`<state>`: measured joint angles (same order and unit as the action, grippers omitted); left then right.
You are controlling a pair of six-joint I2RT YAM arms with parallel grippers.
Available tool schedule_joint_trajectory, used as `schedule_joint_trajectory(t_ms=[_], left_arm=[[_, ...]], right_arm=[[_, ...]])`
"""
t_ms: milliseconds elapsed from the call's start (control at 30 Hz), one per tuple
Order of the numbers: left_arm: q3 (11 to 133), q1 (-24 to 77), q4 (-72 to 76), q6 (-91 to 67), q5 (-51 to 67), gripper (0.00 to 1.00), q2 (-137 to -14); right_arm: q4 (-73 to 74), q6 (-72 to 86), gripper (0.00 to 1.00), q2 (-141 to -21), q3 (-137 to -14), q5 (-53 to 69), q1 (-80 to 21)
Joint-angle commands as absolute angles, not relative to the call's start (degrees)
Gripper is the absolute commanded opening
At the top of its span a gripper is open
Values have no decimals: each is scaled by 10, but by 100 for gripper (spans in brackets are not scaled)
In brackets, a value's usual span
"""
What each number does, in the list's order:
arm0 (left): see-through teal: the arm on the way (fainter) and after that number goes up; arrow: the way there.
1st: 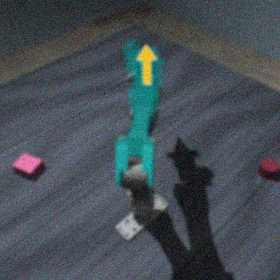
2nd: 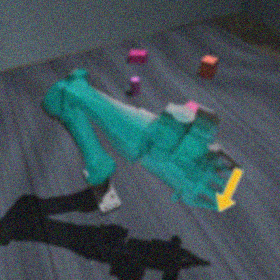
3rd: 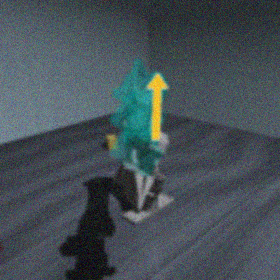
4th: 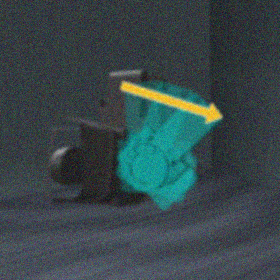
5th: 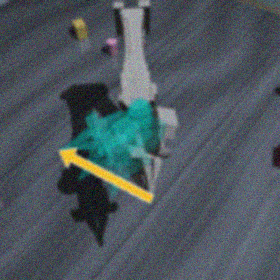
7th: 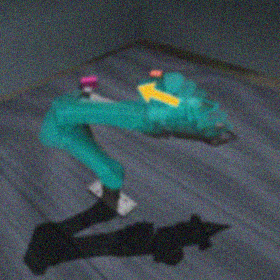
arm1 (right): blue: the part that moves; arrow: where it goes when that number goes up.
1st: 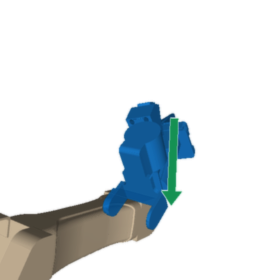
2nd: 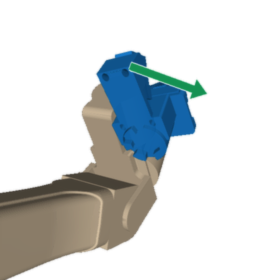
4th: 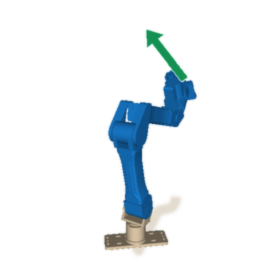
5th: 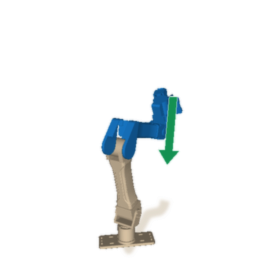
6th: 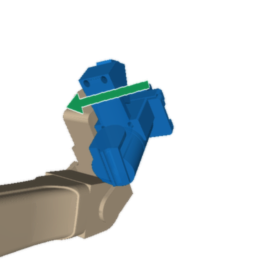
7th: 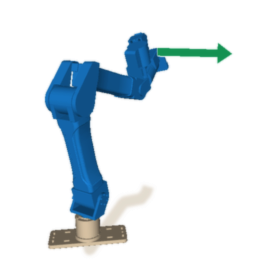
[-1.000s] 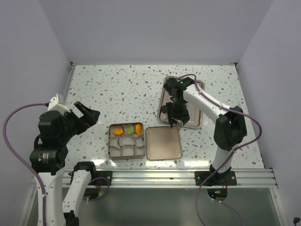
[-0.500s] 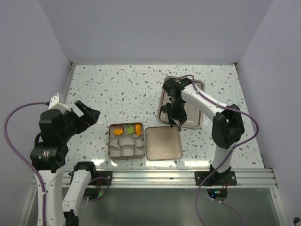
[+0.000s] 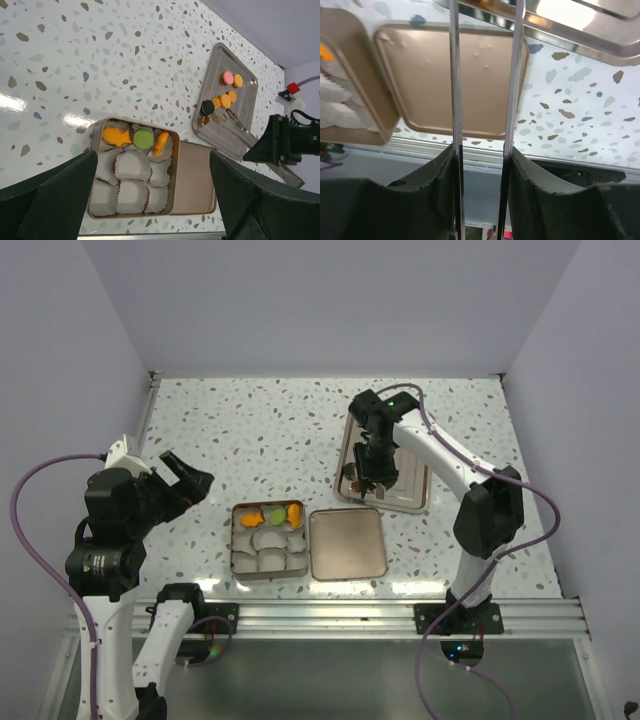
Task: Pack the cookies
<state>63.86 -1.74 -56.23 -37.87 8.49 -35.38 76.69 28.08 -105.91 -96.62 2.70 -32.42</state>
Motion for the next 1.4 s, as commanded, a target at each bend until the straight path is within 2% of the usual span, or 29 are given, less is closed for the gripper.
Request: schedule_joint_trajectory(t_ms=[0,267,467,667,1067,1233,1367], left_arm=[[656,-14,-538,-366,87,100,-359],[656,-14,-533,-364,90,100,-361],[657,-14,-528,-364,90,100,-365],[662,-13,-539,-364,84,100,-359],[670,-14,-565,-360,71,100,-345],[670,-14,-565,-360,71,100,-343],[670,-14,-568,-359,69,100,-342]], right_arm=[[817,287,41,-994,-1022,55,-323],[832,340,41,-969,-1091,98,-394],[791,416,41,-1020,-1145,126,-574],[739,450,41,-1084,-1182,149,-647],[691,464,41,-1143,-1201,186,-678],[736,447,41,-1145,-1216,144,-676],[763,427,41,-1113,-1181,113,-643]])
